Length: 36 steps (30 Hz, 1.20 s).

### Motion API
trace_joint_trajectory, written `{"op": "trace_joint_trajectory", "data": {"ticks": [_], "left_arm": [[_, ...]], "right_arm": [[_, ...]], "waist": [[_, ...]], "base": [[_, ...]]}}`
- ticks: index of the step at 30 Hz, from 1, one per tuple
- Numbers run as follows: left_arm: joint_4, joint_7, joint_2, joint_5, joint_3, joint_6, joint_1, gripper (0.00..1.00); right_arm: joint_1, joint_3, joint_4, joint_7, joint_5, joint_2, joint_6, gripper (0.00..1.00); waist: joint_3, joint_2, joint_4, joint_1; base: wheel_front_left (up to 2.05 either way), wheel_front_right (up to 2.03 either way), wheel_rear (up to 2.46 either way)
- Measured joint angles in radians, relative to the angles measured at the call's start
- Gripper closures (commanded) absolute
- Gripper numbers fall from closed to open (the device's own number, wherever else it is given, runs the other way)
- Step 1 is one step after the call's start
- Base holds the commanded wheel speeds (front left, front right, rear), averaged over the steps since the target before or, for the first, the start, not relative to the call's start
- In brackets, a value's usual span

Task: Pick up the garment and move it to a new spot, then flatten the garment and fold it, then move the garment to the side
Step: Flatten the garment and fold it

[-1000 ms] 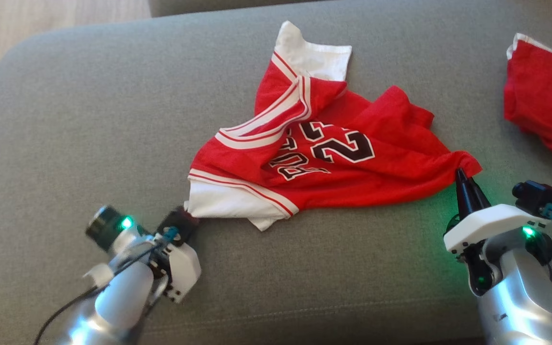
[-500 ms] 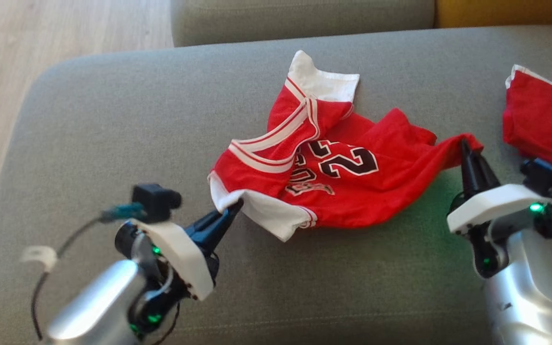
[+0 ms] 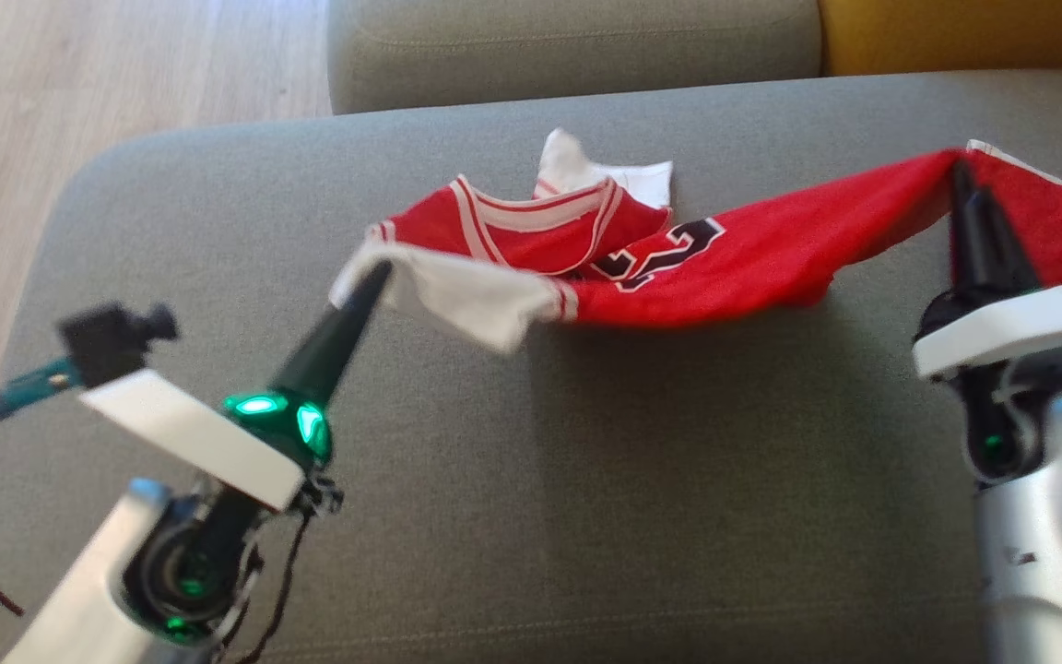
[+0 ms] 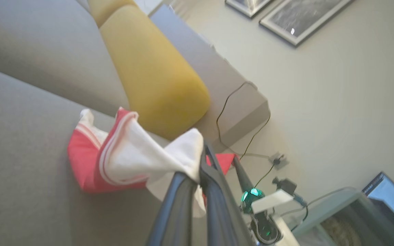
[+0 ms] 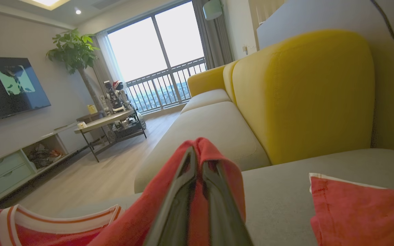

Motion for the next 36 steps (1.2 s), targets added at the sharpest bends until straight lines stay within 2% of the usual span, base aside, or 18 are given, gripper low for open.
{"op": "trace_joint_trajectory", "data": {"ticks": [4, 8, 13, 17, 21, 28, 32, 36], "left_arm": [[-0.088, -0.033, -0.026, -0.096, 0.073, 0.018, 0.009, 1.00], [-0.172, -0.076, -0.065, -0.165, 0.142, 0.054, 0.009, 1.00], [-0.247, -0.183, -0.114, -0.164, 0.234, 0.134, -0.013, 1.00], [-0.278, -0.230, -0.151, -0.081, 0.292, 0.169, -0.050, 1.00], [-0.291, -0.238, -0.190, -0.052, 0.313, 0.195, -0.052, 1.00], [-0.233, -0.226, -0.194, -0.013, 0.324, 0.278, -0.083, 1.00], [-0.132, -0.164, -0.167, 0.005, 0.318, 0.337, -0.263, 1.00], [0.023, -0.088, -0.101, 0.080, 0.290, 0.342, -0.559, 1.00]], "right_arm": [[0.000, -0.025, -0.103, 0.037, 0.028, 0.000, 0.000, 1.00], [-0.001, -0.047, -0.201, 0.081, 0.093, 0.000, 0.000, 1.00], [-0.022, -0.072, -0.328, 0.120, 0.103, 0.000, 0.000, 1.00], [-0.046, -0.074, -0.389, 0.150, 0.114, 0.000, 0.000, 1.00], [-0.037, -0.034, -0.400, 0.183, 0.135, 0.000, 0.000, 1.00], [-0.055, -0.027, -0.379, 0.234, 0.095, 0.000, 0.000, 1.00], [-0.187, -0.017, -0.303, 0.289, 0.080, 0.000, 0.000, 1.00], [-0.454, -0.022, -0.162, 0.328, 0.044, -0.002, 0.000, 1.00]], "waist": [[-0.010, 0.0000, -0.003, 0.0000], [-0.024, 0.0000, -0.008, 0.0000], [-0.043, 0.0000, -0.025, 0.0000], [-0.050, 0.0000, -0.033, 0.0000], [-0.049, 0.0000, -0.042, 0.0000], [-0.023, 0.0000, -0.046, 0.0000], [0.036, 0.0000, -0.043, 0.0001], [0.130, 0.0000, -0.041, 0.0002]], "base": [[0.00, 0.00, 0.00], [0.00, 0.00, 0.00], [0.00, 0.00, 0.00], [0.00, 0.00, 0.00], [0.00, 0.00, 0.00], [0.00, 0.00, 0.00], [0.00, 0.00, 0.00], [0.00, 0.00, 0.00]]}}
